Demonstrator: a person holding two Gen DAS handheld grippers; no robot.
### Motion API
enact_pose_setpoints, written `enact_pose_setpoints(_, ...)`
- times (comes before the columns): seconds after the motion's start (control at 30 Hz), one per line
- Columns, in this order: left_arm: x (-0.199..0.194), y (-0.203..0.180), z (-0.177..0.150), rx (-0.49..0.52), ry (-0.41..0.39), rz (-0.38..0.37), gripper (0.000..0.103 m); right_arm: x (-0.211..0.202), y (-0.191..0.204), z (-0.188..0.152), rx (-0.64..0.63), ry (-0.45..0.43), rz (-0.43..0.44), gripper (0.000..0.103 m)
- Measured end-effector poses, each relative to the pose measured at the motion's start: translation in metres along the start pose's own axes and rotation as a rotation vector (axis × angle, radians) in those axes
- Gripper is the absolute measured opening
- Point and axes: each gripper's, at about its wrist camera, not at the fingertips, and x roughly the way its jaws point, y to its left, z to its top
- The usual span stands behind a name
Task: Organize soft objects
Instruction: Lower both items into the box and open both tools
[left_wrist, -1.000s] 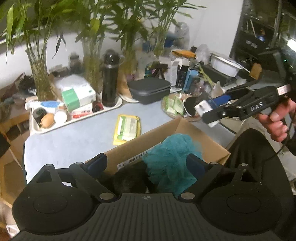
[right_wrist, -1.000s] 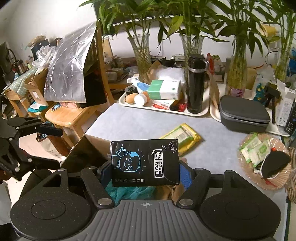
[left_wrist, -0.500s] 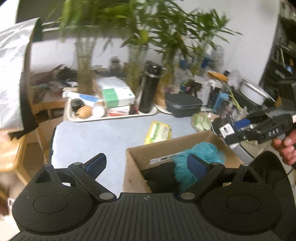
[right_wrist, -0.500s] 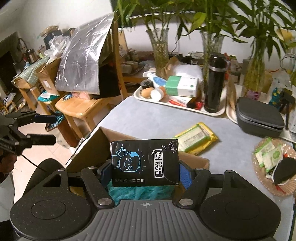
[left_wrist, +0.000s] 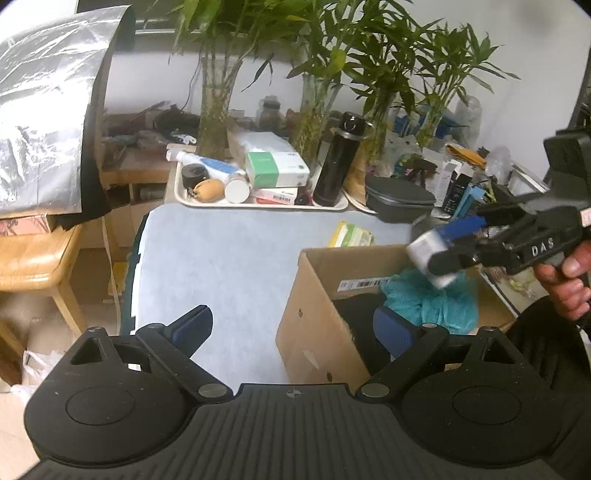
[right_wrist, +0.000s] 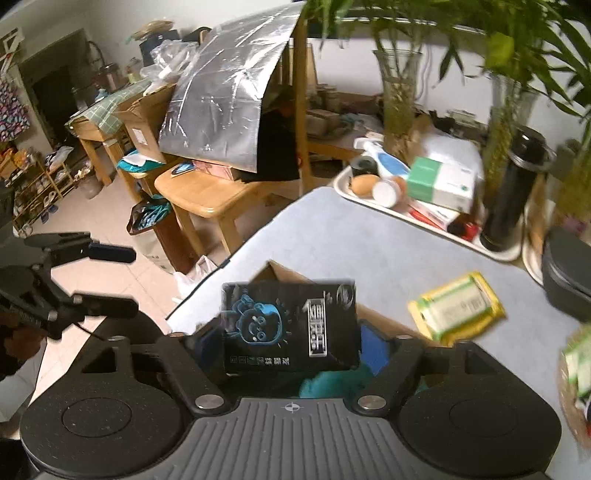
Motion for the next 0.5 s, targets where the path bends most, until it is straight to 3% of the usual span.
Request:
enact_pose_setpoints(0.23, 0.002, -0.003, -0.006, 0.024, 0.002, 0.048, 0.096, 0.000, -0.007, -0.004, 0.034, 0.000, -0.018, 0.091)
enact_pose_setpoints(0.5, 0.012, -0.012, -0.003, 0.041, 0.009, 0.049, 0.096, -0.018, -0.025, -0.023, 0.044, -0.009, -0.086, 0.098)
